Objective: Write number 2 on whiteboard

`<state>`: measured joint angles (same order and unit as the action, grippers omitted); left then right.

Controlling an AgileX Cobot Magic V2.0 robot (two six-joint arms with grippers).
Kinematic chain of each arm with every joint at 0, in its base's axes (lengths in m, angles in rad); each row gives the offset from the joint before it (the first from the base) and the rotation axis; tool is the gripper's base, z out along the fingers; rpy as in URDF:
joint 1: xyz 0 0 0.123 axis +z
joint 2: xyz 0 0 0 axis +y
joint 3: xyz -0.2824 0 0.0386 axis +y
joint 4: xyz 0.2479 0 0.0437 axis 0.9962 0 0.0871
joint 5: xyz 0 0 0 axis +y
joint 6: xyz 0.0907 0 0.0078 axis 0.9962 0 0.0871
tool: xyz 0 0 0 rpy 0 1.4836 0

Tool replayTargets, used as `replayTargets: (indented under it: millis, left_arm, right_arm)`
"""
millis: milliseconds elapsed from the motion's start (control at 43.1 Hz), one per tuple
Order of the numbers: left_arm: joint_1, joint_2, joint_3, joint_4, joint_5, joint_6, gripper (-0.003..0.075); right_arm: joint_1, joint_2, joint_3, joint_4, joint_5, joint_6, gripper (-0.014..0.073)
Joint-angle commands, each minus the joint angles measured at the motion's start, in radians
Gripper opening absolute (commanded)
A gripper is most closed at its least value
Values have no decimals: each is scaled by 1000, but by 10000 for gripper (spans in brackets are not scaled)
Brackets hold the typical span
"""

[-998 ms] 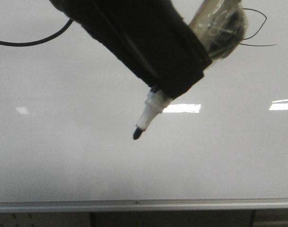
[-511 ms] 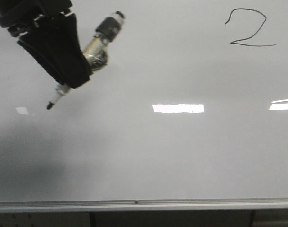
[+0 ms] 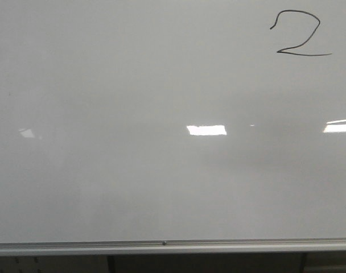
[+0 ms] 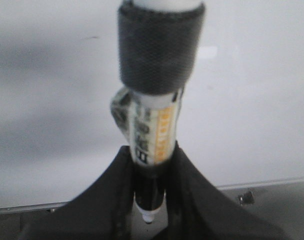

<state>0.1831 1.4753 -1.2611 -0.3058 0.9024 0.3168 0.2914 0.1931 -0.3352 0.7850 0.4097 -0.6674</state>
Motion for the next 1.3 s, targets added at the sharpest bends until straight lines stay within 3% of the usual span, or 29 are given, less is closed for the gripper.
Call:
replayTargets:
  millis: [0, 395, 673, 766, 952, 1161, 1277]
  left_arm:
    - [32, -3, -30, -26, -96, -14, -19]
    - [31, 240, -289, -22, 124, -14, -19]
    - [31, 292, -355, -15, 143, -10, -13]
    - [31, 292, -355, -15, 143, -8, 65]
    - [31, 292, -355, -13, 135, -8, 332]
    - [31, 292, -355, 23, 135, -8, 487]
    - [31, 292, -355, 39, 137, -8, 518]
  right_arm:
    - [-1, 8, -26, 28, -68, -2, -95]
    - [-1, 8, -26, 28, -64, -2, -95]
    - [-1, 8, -26, 28, -59, -2, -95]
    - [-1, 8, -26, 28, -59, -2, -95]
    - [-1, 8, -26, 28, -60, -3, -95]
    - [-1, 8, -26, 28, -60, -3, -95]
    - [-1, 8, -26, 28, -60, -3, -95]
